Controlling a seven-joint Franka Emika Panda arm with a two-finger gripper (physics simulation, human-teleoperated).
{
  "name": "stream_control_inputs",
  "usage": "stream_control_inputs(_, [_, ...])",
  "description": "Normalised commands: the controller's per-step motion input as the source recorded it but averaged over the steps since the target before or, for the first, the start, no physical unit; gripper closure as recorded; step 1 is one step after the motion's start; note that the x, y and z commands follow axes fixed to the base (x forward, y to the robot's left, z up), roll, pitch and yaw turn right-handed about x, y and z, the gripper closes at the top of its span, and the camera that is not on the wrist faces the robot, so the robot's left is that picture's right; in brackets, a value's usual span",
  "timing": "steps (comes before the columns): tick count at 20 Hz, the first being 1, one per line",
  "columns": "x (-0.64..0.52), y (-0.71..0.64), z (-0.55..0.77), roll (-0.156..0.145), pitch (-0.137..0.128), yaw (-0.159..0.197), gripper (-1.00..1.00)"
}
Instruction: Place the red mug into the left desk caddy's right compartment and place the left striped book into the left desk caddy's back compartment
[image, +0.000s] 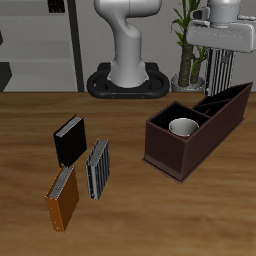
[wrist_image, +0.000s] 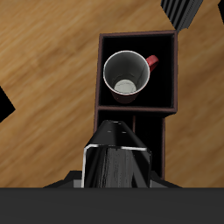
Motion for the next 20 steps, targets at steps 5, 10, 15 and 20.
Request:
stream_control_inputs(5, [0.02, -0.03, -0.07, -0.009, 0.007, 0.002, 1.00])
stream_control_inputs(10, [0.03, 0.04, -0.16, 0.018, 0.028, -0.012, 1.00])
stream_control_inputs(15, [-0.04, 0.01, -0.06, 0.009, -0.005, 0.006, 1.00])
stream_control_inputs(20, [0.09, -0.12, -0.06, -0.019, 0.017, -0.017, 1.00])
